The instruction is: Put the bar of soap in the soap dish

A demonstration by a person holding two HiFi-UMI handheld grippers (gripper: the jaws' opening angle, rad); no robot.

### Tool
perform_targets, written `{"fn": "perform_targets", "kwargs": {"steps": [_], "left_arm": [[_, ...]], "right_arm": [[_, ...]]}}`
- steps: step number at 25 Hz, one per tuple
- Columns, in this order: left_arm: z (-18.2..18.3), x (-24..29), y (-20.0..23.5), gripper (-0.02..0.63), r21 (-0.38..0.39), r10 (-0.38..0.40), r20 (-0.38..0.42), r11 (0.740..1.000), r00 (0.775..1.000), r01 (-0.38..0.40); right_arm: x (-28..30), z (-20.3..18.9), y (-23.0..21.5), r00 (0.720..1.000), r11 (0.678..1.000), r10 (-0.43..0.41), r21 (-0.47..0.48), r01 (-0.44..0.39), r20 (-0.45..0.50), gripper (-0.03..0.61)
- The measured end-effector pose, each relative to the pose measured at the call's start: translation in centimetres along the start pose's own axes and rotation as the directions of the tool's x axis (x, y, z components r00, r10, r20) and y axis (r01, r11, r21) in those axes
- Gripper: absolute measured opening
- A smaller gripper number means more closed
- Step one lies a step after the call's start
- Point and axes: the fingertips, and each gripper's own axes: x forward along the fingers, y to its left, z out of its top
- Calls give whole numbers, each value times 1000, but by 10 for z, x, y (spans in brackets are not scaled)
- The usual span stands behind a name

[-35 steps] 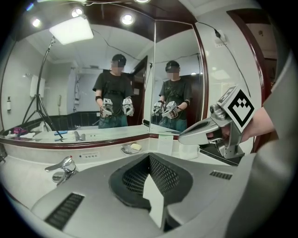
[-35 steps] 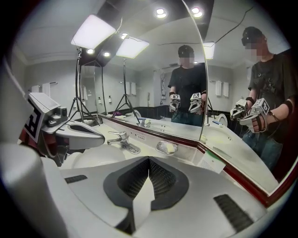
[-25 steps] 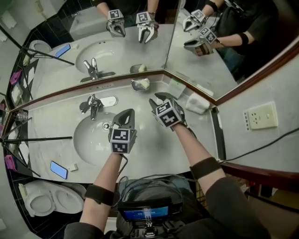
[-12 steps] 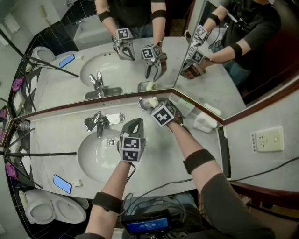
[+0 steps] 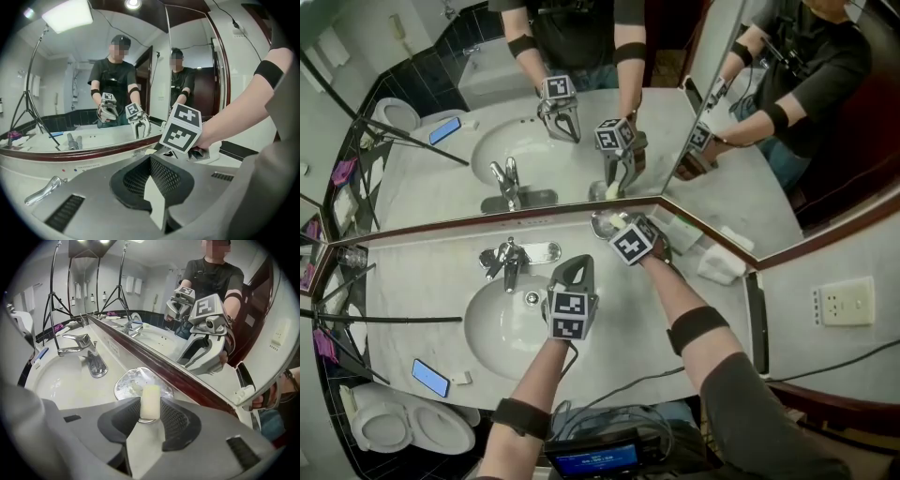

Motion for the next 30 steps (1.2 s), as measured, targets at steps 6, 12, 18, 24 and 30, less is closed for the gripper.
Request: {"fn": "perform_targets", "kwargs": {"steps": [6, 12, 18, 24, 30], "left_arm": [[-2, -2, 0, 2, -20, 5, 3, 1000, 1000, -5], [0, -10, -6, 2, -14, 5, 11, 1000, 1000, -5], [10, -36, -22, 2, -29, 8, 42, 1000, 999, -7], [16, -67, -47, 2, -10, 12, 71, 1000, 997, -11], [20, -80, -75, 2, 28, -6, 81, 1000, 997, 4]], "right_arm": [[-6, -4, 6, 1000, 1000, 24, 9, -24, -11, 143], [-44, 14, 2, 990, 998, -2, 70, -8, 141, 143], [-114, 21, 5, 930, 983, -18, 177, -51, 367, 143], [-189, -3, 20, 865, 967, -43, 237, -88, 500, 143], [-236, -39, 28, 835, 966, -65, 244, -84, 546, 143]]}}
